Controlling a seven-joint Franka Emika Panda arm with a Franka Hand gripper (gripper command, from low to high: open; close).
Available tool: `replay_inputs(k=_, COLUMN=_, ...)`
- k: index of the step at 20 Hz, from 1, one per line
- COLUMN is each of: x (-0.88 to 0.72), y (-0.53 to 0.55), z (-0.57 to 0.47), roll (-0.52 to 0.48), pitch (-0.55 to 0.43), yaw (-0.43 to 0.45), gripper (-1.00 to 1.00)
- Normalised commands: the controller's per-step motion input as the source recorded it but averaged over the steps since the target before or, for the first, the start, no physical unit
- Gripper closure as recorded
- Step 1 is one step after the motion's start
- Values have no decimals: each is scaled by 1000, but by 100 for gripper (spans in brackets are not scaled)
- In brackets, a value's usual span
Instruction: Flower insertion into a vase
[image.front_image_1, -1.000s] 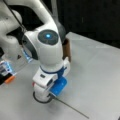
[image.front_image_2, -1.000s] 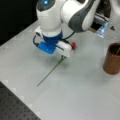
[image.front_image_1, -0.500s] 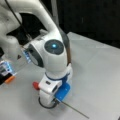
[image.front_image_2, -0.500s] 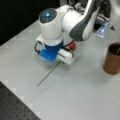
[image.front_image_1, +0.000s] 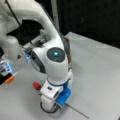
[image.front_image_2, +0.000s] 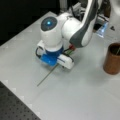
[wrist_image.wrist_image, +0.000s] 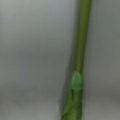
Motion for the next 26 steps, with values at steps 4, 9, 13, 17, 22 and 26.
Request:
replay_inputs(k=4, x=11, y=-9, z=-145, roll=16, pitch=-60, yaw=-46, gripper=-100)
replay_inputs(k=9, x=6, y=-13, z=-140, roll=12, pitch=-69, yaw=-57, gripper=100)
replay_inputs(k=13, x=30, y=-21, z=-206, roll=10, pitch=-63, yaw=-64, gripper=100)
replay_inputs(k=17, x=28, y=-38, z=-216, roll=21, pitch=-66, yaw=-58, gripper=100)
replay_inputs(k=22, x=25, y=-76, z=-230, roll=25, pitch=-63, yaw=-68, gripper=100)
replay_inputs(k=26, x=35, y=-117, z=-262, roll=23, pitch=-61, yaw=-84, gripper=100)
